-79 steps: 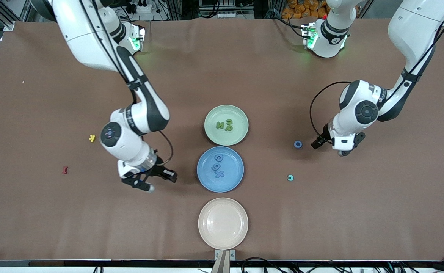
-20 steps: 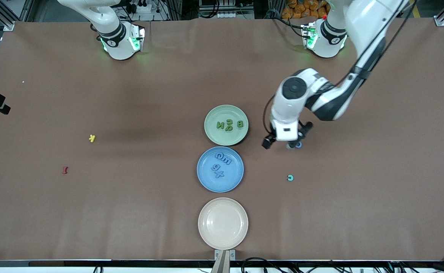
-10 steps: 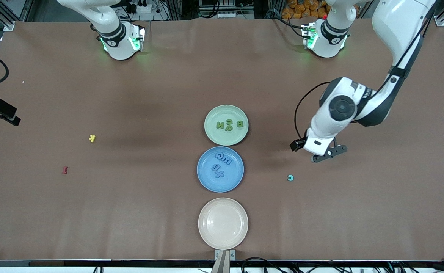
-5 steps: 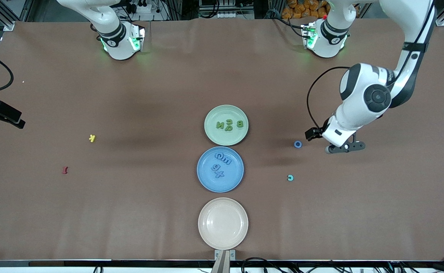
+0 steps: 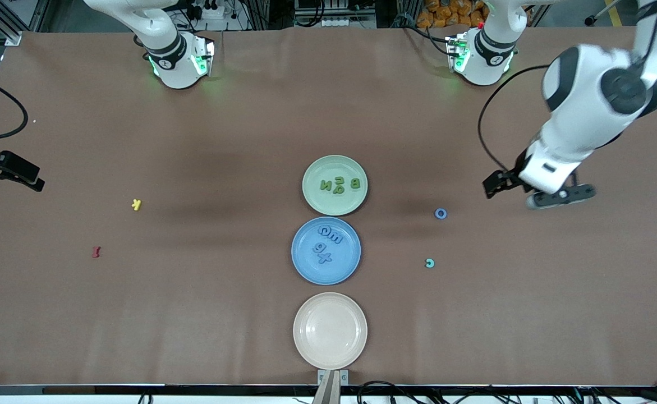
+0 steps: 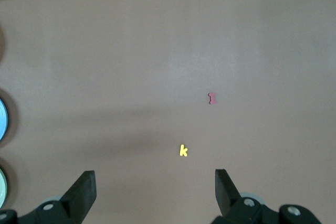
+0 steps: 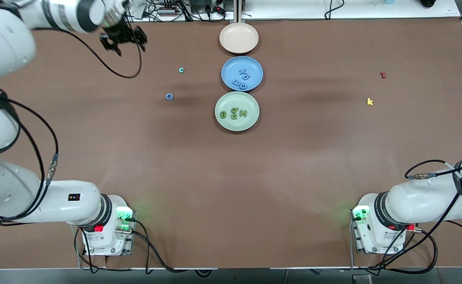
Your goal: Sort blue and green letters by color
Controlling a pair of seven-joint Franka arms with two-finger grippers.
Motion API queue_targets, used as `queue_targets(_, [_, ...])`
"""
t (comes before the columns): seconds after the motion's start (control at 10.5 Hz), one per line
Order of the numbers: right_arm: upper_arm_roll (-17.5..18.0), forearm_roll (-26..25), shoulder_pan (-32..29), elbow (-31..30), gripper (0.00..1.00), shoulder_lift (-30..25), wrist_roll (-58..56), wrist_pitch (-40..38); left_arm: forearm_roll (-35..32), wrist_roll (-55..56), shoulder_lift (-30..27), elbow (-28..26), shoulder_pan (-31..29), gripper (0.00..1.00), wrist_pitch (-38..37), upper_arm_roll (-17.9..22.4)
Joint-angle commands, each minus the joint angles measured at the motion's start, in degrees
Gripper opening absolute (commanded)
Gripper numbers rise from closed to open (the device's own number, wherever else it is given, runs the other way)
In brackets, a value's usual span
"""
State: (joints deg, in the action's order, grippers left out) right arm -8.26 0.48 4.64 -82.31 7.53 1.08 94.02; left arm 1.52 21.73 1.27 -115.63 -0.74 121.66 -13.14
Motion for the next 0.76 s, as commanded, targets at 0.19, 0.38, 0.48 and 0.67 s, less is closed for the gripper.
queue_targets(0.19, [-0.2, -0.2, 1.2, -0.3, 1.0, 0.0, 1.1, -0.8, 0.5, -9.5, -1.7, 12.7, 1.6, 1.0, -16.2, 3.8])
queue_targets(0.38, [-0.1, -0.2, 1.2, -0.3, 1.0, 0.1, 1.1, -1.6, 0.4, -13.6, -2.9, 14.1, 1.7, 1.0, -20.6, 3.8])
queue_targets(0.48, [-0.1, -0.1, 1.2, -0.2, 1.0, 0.2, 0.9, -1.9, 0.2, -13.7, -2.9, 15.6, 1.8, 1.0, -23.6, 3.8])
queue_targets(0.67, [-0.1, -0.1, 1.3, -0.2, 1.0, 0.3, 0.6, -2.7, -0.5, -15.4, -2.9, 18.7, 1.8, 1.0, -28.2, 4.1])
